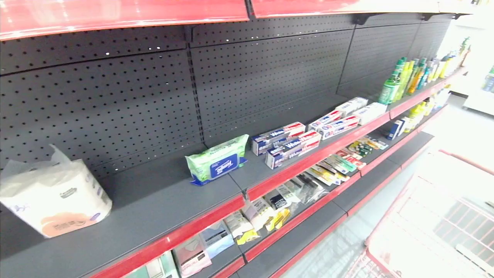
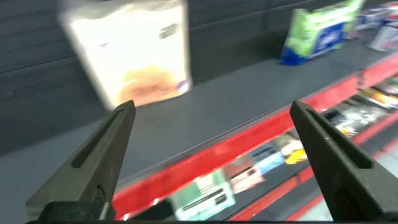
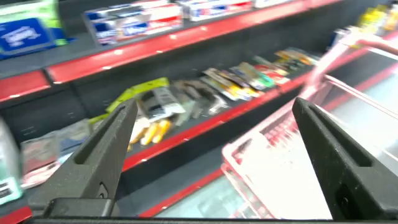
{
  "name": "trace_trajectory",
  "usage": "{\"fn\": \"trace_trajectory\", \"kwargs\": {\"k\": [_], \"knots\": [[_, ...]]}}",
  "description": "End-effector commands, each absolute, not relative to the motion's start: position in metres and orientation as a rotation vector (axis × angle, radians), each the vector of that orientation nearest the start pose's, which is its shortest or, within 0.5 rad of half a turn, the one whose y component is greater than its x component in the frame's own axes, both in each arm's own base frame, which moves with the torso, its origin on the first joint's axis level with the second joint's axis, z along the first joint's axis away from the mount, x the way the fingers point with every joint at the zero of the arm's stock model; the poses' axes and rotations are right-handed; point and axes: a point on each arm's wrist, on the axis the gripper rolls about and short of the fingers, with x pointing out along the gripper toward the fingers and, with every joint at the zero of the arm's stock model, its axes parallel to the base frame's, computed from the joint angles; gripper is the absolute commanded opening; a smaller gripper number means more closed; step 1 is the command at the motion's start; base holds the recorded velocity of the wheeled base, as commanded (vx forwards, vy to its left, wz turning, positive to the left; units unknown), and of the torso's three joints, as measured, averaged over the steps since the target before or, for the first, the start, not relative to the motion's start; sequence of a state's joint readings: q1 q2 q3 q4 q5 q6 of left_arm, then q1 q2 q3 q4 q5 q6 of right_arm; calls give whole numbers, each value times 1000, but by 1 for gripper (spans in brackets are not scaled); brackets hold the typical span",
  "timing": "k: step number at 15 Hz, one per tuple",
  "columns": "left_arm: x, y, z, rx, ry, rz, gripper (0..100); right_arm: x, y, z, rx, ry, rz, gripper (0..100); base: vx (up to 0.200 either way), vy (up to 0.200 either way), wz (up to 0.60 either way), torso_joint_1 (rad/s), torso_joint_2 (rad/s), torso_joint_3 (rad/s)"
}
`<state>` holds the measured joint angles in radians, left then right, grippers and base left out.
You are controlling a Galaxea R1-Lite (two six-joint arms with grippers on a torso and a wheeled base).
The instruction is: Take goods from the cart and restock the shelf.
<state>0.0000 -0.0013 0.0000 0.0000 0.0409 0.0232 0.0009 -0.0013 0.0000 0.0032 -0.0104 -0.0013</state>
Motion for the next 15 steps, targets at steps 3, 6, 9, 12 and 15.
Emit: {"fn": "trace_trajectory", "kwargs": {"k": [3,6,9,12,15], "knots": [[-23,1,75,23,0,41,100,-23,0,75,-2,3,-9,100,0,0,-600,4,2,2],[-23,1,75,23,0,41,100,-23,0,75,-2,3,-9,100,0,0,-600,1,2,2],[-23,1,75,21,0,41,100,-23,0,75,2,3,-11,100,0,0,-200,1,-1,-1],[-23,1,75,21,0,41,100,-23,0,75,0,3,-9,100,0,0,0,0,0,0],[-23,1,75,21,0,41,100,-23,0,75,2,3,-9,100,0,0,0,0,0,0]]}}
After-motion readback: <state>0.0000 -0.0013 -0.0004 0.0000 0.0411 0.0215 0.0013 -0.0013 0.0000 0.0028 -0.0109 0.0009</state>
